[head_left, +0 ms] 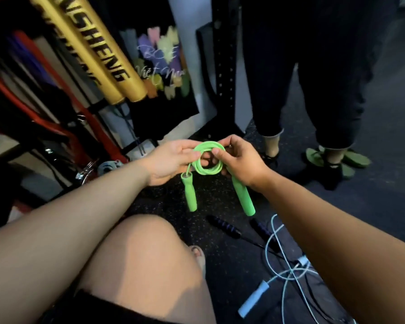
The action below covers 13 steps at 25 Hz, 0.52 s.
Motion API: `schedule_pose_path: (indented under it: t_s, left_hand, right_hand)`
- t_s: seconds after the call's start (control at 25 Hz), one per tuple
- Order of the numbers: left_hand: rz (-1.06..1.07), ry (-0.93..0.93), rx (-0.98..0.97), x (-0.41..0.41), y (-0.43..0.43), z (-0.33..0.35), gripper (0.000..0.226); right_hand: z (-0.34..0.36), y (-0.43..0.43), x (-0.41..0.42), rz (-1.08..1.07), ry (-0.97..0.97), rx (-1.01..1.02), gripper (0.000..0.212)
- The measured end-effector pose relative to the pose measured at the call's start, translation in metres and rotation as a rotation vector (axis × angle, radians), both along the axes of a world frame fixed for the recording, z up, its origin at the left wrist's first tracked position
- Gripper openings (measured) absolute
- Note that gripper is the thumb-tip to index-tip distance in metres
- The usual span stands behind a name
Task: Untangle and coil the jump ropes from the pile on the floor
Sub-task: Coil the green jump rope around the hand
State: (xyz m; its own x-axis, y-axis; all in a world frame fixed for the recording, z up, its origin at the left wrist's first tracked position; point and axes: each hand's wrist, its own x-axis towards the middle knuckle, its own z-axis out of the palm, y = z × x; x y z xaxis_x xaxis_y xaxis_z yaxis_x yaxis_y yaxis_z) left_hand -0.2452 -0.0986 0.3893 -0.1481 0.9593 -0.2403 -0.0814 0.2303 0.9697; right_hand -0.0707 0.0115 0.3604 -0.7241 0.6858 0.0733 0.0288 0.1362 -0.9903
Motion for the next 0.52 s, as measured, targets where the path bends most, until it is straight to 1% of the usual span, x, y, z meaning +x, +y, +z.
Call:
schedule_pose_path:
  t_s: [0.08,0.28,0.52]
  left_hand:
    - [0.138,0.093,-0.010,-0.021,-0.019,-0.029,0.033]
    - [0.459,0.159,-0.010,-0.058,-0.052,-0.106,0.030]
    - [0.717,0.260,-0.006,-0.107,-0.085,-0.150,0.024]
  right_hand:
    - [-0.023,-0.010,-0.033,0.042,-0.022,-0.040,0.007]
    - [-0.087,-0.031,-0.099,0.113,-0.085,-0.135,0.006]
    - [-0.129,-0.050,-0.179,0.209,-0.121,-0.203,0.016]
